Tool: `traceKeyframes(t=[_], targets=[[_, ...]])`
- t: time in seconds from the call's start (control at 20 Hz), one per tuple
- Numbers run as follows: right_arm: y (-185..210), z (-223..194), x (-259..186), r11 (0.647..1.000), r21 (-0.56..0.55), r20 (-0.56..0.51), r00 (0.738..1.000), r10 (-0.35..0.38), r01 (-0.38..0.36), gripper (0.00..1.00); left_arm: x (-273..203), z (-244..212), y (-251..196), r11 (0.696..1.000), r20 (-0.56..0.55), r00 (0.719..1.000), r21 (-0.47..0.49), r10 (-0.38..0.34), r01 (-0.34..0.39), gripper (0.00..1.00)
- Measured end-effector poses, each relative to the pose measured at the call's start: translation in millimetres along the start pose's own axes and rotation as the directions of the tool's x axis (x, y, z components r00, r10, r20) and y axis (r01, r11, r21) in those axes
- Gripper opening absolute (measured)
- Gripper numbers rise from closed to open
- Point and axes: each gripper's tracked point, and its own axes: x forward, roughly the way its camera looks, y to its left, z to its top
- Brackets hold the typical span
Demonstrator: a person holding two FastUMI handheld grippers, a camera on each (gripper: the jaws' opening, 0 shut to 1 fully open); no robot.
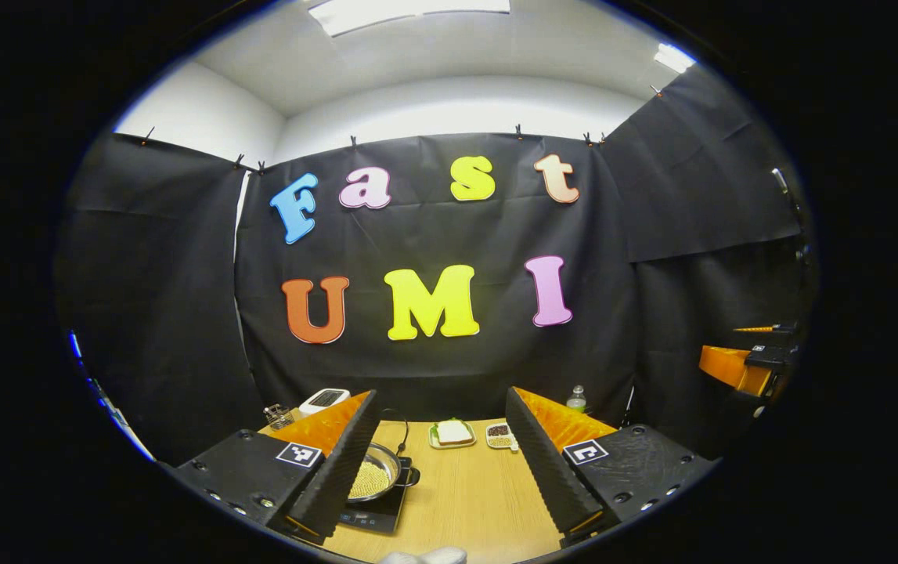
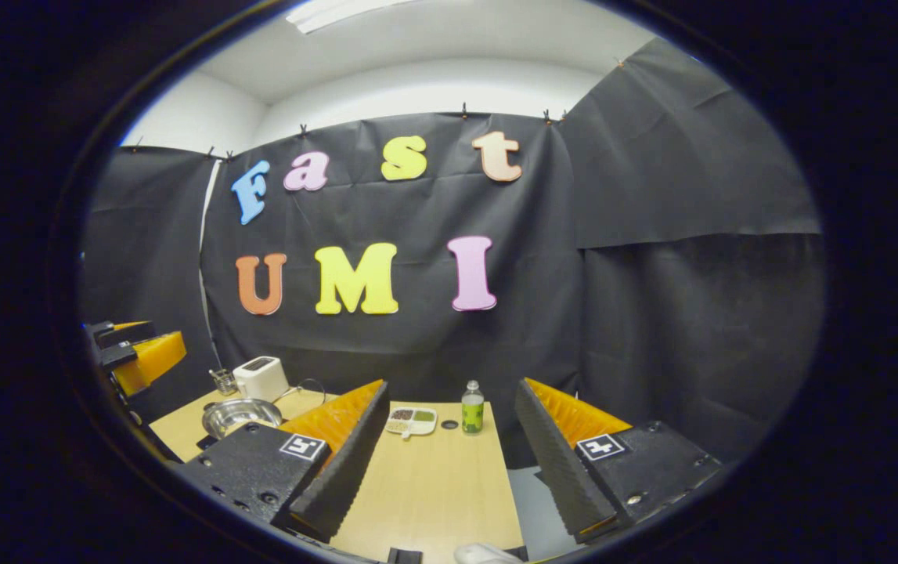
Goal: First push the handle of the pot to place it horizontally, then grasp the pot with both hands and set it on the induction cooktop.
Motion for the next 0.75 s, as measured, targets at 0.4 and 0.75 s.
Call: traceKeyframes(t=[0.4,0.75], targets=[[4.3,6.8,-0.2,1.0,0.009,0.015,1.0,0.007,-0.007,0.99,1.4,5.3,5.1,1.0,0.0,1.0,0.009,0.003,-0.003,0.96],[1.8,6.7,0.4,1.0,0.004,0.016,1.0,0.007,-0.007,0.99,2.2,7.4,10.9,1.0,0.003,1.0,0.005,0.018,-0.018,0.96]])
